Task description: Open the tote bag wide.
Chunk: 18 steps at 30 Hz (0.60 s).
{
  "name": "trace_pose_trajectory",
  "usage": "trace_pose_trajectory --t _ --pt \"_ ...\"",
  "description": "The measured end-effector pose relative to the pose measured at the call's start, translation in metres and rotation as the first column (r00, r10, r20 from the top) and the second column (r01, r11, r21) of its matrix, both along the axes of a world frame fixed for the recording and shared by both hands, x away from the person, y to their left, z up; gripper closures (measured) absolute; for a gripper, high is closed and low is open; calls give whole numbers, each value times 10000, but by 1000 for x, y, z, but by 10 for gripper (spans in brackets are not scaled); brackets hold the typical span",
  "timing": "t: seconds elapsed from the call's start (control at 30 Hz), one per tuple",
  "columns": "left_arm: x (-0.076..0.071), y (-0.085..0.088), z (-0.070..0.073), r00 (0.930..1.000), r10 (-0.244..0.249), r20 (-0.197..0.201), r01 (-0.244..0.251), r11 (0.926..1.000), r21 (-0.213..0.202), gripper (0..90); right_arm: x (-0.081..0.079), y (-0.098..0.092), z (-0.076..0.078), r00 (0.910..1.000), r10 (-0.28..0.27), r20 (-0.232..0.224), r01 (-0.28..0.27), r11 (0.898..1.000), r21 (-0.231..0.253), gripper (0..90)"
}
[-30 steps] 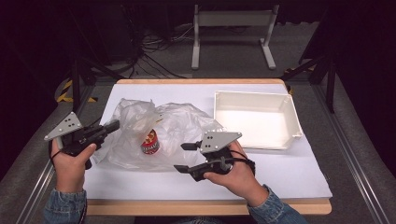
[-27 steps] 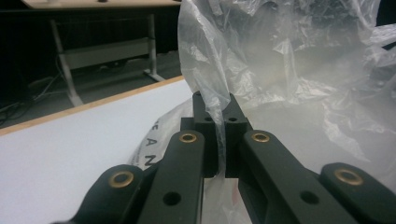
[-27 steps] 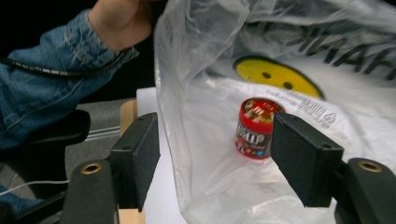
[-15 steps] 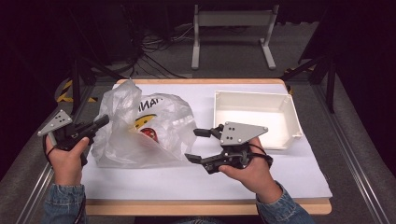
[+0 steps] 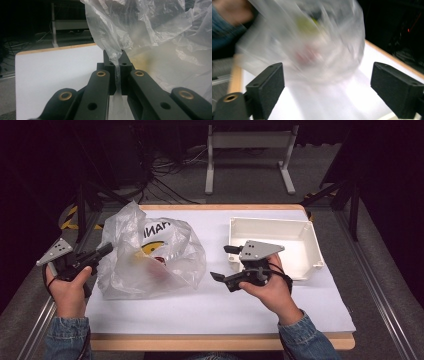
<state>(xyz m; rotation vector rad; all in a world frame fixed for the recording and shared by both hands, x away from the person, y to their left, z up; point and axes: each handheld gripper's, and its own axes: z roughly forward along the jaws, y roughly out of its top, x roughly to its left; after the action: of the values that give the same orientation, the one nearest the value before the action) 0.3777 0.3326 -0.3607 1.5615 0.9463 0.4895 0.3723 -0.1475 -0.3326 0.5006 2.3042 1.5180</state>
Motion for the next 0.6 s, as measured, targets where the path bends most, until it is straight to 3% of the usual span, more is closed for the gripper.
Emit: trace_pose_trajectory --t 0.17,0.33,0.6 --pt "-1 3 -2 9999 101 -71 -101 9999 -30 887 25 11 -27 9996 252 -137 -260 9977 -623 64" --pt "-2 3 -3 9999 73 -92 -73 10000 13 884 36 31 -37 9974 715 34 -709 9931 -936 46" --pt "-6 -2 -1 9997 -222 -66 223 9997 84 863 56 64 -43 9936 1130 63 -1124 9915 -663 21"
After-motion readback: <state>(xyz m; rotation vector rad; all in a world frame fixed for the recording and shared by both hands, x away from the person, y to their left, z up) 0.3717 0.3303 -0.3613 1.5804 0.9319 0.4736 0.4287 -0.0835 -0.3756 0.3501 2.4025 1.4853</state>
